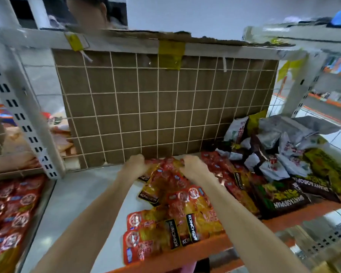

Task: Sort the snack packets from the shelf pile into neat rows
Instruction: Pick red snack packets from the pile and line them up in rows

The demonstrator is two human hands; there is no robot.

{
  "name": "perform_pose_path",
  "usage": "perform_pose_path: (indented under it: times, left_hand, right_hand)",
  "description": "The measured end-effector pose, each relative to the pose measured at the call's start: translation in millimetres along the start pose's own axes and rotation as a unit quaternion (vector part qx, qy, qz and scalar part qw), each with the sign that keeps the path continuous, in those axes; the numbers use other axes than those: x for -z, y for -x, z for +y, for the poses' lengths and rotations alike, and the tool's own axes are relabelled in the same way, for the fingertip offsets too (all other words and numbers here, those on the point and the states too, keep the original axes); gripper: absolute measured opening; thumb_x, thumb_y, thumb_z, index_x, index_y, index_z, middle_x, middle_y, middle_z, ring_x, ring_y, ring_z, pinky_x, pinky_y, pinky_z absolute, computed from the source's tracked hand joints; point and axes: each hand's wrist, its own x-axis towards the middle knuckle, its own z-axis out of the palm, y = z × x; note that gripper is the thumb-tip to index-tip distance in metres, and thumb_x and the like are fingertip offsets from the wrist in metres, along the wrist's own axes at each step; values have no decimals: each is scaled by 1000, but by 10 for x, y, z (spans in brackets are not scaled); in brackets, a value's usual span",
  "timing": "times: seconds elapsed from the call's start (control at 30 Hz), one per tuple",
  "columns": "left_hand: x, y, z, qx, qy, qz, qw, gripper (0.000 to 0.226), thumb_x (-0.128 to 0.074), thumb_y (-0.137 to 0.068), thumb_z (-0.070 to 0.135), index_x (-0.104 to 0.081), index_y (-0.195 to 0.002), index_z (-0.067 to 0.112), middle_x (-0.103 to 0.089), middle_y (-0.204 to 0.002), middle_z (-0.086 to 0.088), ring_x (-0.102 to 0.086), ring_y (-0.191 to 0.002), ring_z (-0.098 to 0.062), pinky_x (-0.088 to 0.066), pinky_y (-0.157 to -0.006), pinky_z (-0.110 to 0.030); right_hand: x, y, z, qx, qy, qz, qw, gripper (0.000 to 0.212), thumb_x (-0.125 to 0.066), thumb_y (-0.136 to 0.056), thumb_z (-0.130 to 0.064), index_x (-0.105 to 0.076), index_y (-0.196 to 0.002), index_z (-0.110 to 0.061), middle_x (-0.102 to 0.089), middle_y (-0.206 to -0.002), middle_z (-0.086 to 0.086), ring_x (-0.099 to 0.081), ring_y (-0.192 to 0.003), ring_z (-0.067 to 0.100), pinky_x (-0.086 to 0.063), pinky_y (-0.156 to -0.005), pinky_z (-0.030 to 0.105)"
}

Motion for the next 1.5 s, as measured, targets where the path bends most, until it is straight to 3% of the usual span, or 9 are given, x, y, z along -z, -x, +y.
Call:
perform_pose_path:
  times: [0.2,0.37,0.43,0.77,0.97,1.17,1.27,1.37,1.5]
  left_hand:
    - [-78,-220,111,57,-36,-34,997,56,-64,-82,53,-60,-107,3,-64,-112,-13,-60,-103,-28,-45,-76,-31]
    - [-94,-243,135,93,12,-39,995,50,-71,-79,43,-60,-110,6,-63,-114,-12,-60,-104,-26,-47,-82,-32]
    - [-116,-234,147,99,20,-28,995,48,-72,-79,38,-59,-111,5,-63,-116,-12,-60,-106,-27,-47,-84,-32]
    - [-245,-69,224,64,73,72,993,38,-65,-84,34,-51,-108,8,-62,-108,-14,-60,-99,-32,-50,-80,-39]
    - [-137,314,120,-7,153,149,977,28,-56,-93,27,-48,-113,10,-63,-102,-8,-61,-93,-26,-47,-74,-35]
    - [17,825,-442,92,271,222,932,32,-60,-92,25,-47,-120,20,-57,-101,1,-59,-94,-22,-49,-77,-33]
    - [80,985,-875,141,307,251,907,24,-61,-89,26,-53,-111,20,-62,-102,-7,-60,-93,-28,-50,-81,-41]
    - [172,1023,-1202,167,298,267,901,31,-58,-91,24,-58,-119,9,-62,-104,-8,-60,-97,-27,-48,-84,-37]
    - [268,938,-1482,164,288,245,911,29,-56,-92,10,-59,-118,1,-59,-105,-8,-56,-95,-21,-40,-74,-21]
  right_hand:
    - [-282,-413,97,-39,6,-87,995,47,-51,-95,-36,-49,-129,-4,-48,-134,16,-52,-116,31,-46,-92,38]
    - [-342,-570,145,-33,-73,-96,992,19,-60,-91,-24,-59,-105,-12,-59,-100,5,-55,-79,13,-48,-72,27]
    - [-351,-610,157,-30,-86,-96,991,15,-62,-90,-22,-61,-101,-12,-58,-93,2,-54,-77,12,-45,-67,25]
    - [-290,-549,257,-18,-145,-23,989,18,-58,-90,-13,-55,-107,-9,-62,-99,7,-62,-92,23,-55,-81,37]
    - [30,-371,172,47,-243,78,966,27,-57,-93,-26,-52,-114,-10,-61,-102,6,-61,-94,23,-50,-76,33]
    - [-57,-60,-338,83,-379,33,921,13,-58,-93,-19,-53,-105,-21,-57,-95,-8,-56,-91,11,-45,-81,27]
    - [-341,78,-741,111,-409,-24,905,24,-64,-88,-9,-53,-107,-19,-59,-90,-12,-58,-88,9,-48,-85,28]
    - [-735,96,-1153,92,-401,-60,910,45,-67,-85,-8,-49,-126,-13,-62,-109,2,-58,-102,19,-46,-94,33]
    - [-1021,47,-1594,61,-378,-74,921,41,-65,-87,-10,-46,-123,-16,-61,-106,3,-58,-93,18,-41,-70,15]
